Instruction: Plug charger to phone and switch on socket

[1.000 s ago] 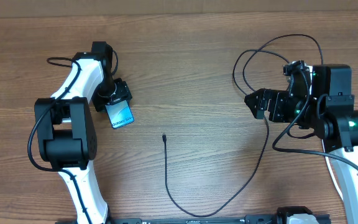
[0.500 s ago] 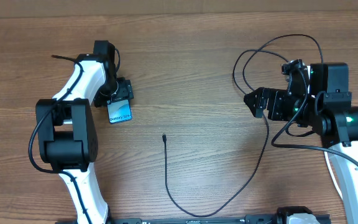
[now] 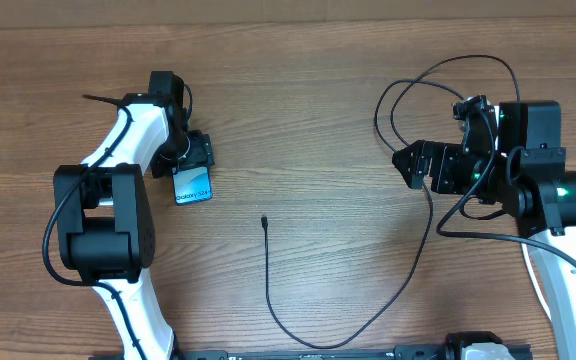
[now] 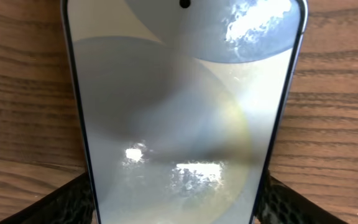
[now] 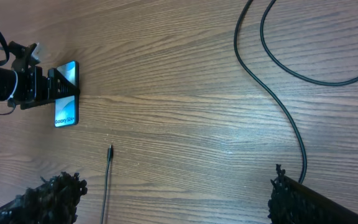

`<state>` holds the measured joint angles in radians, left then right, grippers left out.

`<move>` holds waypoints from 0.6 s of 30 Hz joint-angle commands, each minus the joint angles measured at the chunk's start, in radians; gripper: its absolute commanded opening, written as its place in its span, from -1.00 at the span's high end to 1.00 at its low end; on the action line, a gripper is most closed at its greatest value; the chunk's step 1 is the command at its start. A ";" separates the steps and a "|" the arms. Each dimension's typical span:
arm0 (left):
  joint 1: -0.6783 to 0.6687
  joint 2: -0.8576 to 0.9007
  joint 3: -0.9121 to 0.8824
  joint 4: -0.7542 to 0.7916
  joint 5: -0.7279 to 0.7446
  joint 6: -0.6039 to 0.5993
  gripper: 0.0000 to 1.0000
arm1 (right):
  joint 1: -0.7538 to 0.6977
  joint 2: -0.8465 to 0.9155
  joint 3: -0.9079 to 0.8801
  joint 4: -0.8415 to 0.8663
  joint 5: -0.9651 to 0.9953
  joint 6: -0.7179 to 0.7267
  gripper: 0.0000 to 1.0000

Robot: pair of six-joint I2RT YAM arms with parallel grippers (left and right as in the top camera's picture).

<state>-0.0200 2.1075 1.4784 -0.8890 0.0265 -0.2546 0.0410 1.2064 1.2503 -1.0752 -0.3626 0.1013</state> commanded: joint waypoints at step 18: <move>-0.003 0.080 -0.131 0.117 0.000 0.046 -0.87 | 0.005 0.002 0.023 0.004 -0.005 -0.002 -1.00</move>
<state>-0.0265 2.0888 1.4311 -0.7841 -0.0303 -0.2062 0.0410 1.2064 1.2503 -1.0748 -0.3626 0.1009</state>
